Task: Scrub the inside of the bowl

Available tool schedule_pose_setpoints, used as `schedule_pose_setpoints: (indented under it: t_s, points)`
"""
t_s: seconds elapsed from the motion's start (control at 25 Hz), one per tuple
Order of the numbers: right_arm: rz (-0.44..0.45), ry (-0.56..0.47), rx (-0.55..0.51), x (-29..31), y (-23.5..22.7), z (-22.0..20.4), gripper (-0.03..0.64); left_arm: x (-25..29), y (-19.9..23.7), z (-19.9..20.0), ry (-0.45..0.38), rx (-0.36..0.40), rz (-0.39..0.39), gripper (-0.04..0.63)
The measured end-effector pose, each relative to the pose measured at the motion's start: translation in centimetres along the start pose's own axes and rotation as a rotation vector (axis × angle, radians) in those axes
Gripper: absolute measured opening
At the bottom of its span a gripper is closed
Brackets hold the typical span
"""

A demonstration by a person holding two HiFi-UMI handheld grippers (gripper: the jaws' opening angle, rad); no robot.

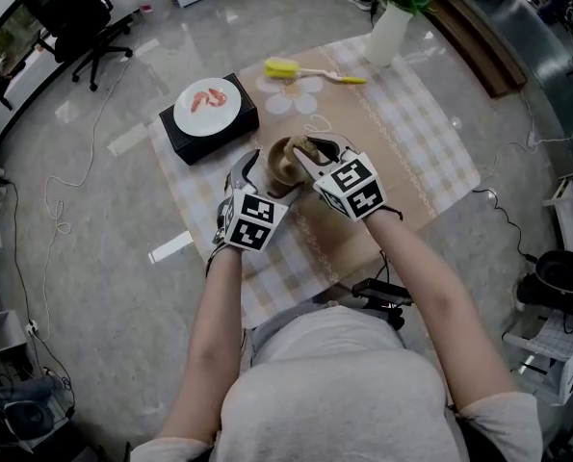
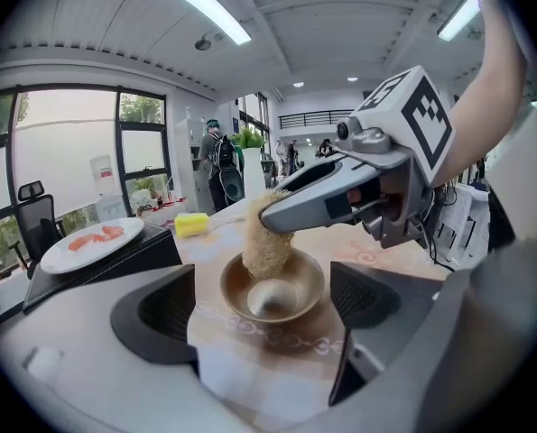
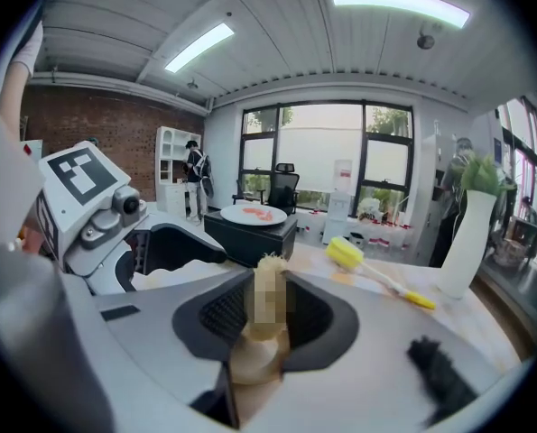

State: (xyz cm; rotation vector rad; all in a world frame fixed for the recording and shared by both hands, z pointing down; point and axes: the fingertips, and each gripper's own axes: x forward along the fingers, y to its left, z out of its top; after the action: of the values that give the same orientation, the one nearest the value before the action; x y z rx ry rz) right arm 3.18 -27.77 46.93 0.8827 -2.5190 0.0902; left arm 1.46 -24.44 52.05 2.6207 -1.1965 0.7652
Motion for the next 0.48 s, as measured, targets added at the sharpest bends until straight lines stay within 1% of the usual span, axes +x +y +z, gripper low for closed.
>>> schedule_pose_setpoints:
  t_s: [0.16,0.24,0.32,0.36,0.44,0.48]
  points:
    - [-0.039,-0.023,0.026,-1.0,0.3,0.6,0.094,-1.4,-0.3,0.5,-0.029,-0.016,0.009,0.44]
    - [-0.061,-0.039,0.042,-1.6,0.5,1.0,0.094,-2.4,-0.1,1.0,-0.061,-0.028,0.034,0.382]
    - [-0.088,-0.061,0.059,-2.5,0.8,1.5,0.094,-3.7,0.2,1.5,-0.094,-0.047,0.068,0.292]
    - [-0.103,-0.074,0.067,-2.9,0.9,1.8,0.094,-4.4,0.4,1.8,-0.105,-0.055,0.086,0.228]
    - [-0.132,-0.103,0.084,-3.9,1.2,2.5,0.094,-5.7,0.7,2.2,-0.124,-0.065,0.118,0.01]
    - [-0.145,-0.115,0.091,-4.4,1.4,2.8,0.094,-6.2,0.7,2.3,-0.133,-0.068,0.118,0.005]
